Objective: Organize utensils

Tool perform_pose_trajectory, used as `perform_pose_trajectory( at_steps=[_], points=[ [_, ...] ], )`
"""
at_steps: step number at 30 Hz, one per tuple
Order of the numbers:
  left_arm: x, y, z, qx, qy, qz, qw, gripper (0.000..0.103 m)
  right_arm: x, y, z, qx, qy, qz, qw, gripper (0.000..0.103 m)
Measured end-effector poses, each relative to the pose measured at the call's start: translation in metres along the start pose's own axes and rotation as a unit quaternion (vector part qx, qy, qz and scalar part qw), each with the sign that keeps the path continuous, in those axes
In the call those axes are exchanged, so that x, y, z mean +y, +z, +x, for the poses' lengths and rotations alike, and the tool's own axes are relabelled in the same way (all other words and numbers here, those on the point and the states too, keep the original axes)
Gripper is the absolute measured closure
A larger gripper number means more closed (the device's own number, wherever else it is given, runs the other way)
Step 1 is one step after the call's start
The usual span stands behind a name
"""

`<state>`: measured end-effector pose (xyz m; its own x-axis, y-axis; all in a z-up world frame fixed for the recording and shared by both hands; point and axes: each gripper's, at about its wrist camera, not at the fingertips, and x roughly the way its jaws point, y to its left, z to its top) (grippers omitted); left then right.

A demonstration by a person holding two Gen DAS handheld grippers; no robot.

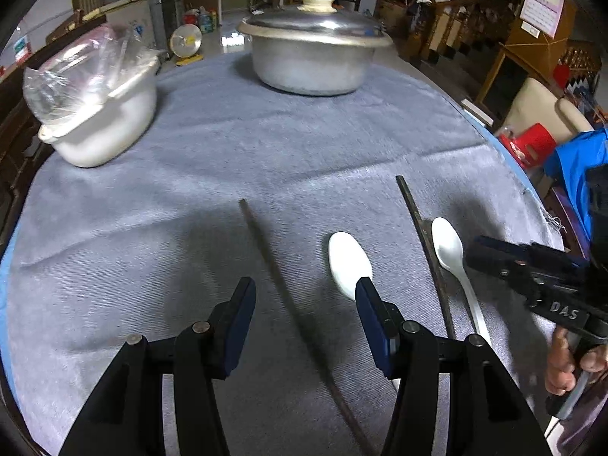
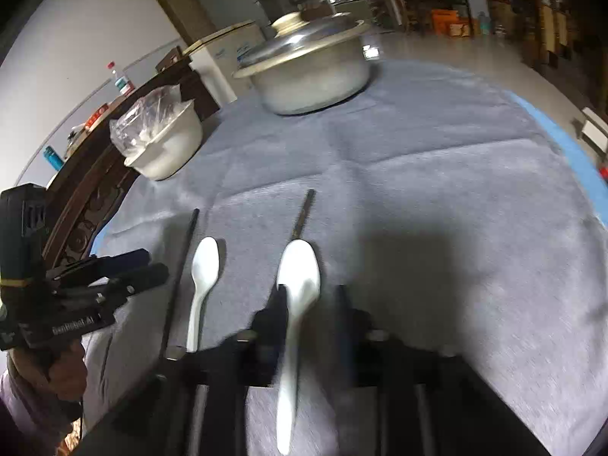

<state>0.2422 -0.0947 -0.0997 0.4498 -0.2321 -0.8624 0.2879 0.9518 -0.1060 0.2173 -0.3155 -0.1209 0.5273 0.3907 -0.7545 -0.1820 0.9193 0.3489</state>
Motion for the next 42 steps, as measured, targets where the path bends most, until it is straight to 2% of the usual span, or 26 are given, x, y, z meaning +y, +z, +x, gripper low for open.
perform_pose_trajectory(
  at_steps=[4, 8, 10, 12, 17, 25, 26, 27, 29, 30, 31, 34, 39, 42],
  points=[
    [-0.005, 0.002, 0.005, 0.005, -0.002, 0.007, 1.0, 0.047, 0.01, 0.008, 0.017, 0.016, -0.014, -0.021, 1.0, 0.052],
    [-0.009, 0.005, 0.015, 0.017, -0.003, 0.015, 0.9997, 0.047, 0.025, 0.013, 0.029, 0.028, -0.054, -0.065, 0.996, 0.053],
    [-0.008, 0.005, 0.018, 0.023, -0.007, 0.009, 0.9997, 0.047, 0.029, 0.013, 0.032, 0.032, -0.076, -0.082, 0.993, 0.061],
    [-0.008, 0.007, 0.021, 0.027, -0.018, 0.001, 0.9995, 0.047, 0.031, 0.014, 0.032, 0.033, -0.075, -0.088, 0.993, 0.072],
    [-0.016, 0.009, 0.02, 0.028, -0.032, 0.001, 0.9991, 0.045, 0.023, 0.009, 0.025, 0.024, -0.094, -0.085, 0.992, 0.073],
    [-0.024, 0.016, 0.035, 0.037, -0.017, -0.009, 0.9991, 0.044, -0.01, -0.003, -0.01, -0.021, -0.068, -0.018, 0.997, 0.073],
    [-0.024, 0.016, 0.035, 0.038, -0.022, -0.009, 0.999, 0.05, -0.013, -0.005, -0.017, -0.03, -0.063, -0.012, 0.997, 0.073],
    [-0.023, 0.016, 0.034, 0.034, -0.021, -0.009, 0.9992, 0.063, -0.015, -0.007, -0.021, -0.036, -0.06, -0.009, 0.997, 0.073],
    [-0.022, 0.015, 0.034, 0.034, -0.021, -0.009, 0.9992, 0.079, -0.019, -0.01, -0.035, -0.055, -0.052, 0.001, 0.997, 0.073],
    [-0.019, 0.015, 0.034, 0.034, -0.028, -0.014, 0.9989, 0.092, -0.021, -0.013, -0.043, -0.066, -0.045, 0.009, 0.997, 0.073],
    [-0.017, 0.015, 0.033, 0.035, -0.035, -0.019, 0.9986, 0.096, -0.022, -0.015, -0.048, -0.072, -0.04, 0.016, 0.996, 0.073],
    [-0.012, 0.013, 0.029, 0.026, -0.037, -0.031, 0.9985, 0.097, -0.022, -0.021, -0.063, -0.09, -0.03, 0.027, 0.995, 0.073],
    [-0.015, 0.012, 0.003, -0.003, -0.036, -0.022, 0.9991, 0.099, -0.012, -0.037, -0.084, -0.107, -0.018, 0.034, 0.994, 0.073],
    [-0.015, 0.016, -0.002, -0.002, -0.035, -0.023, 0.9991, 0.099, -0.009, -0.043, -0.09, -0.111, -0.022, 0.033, 0.993, 0.073]
  ],
)
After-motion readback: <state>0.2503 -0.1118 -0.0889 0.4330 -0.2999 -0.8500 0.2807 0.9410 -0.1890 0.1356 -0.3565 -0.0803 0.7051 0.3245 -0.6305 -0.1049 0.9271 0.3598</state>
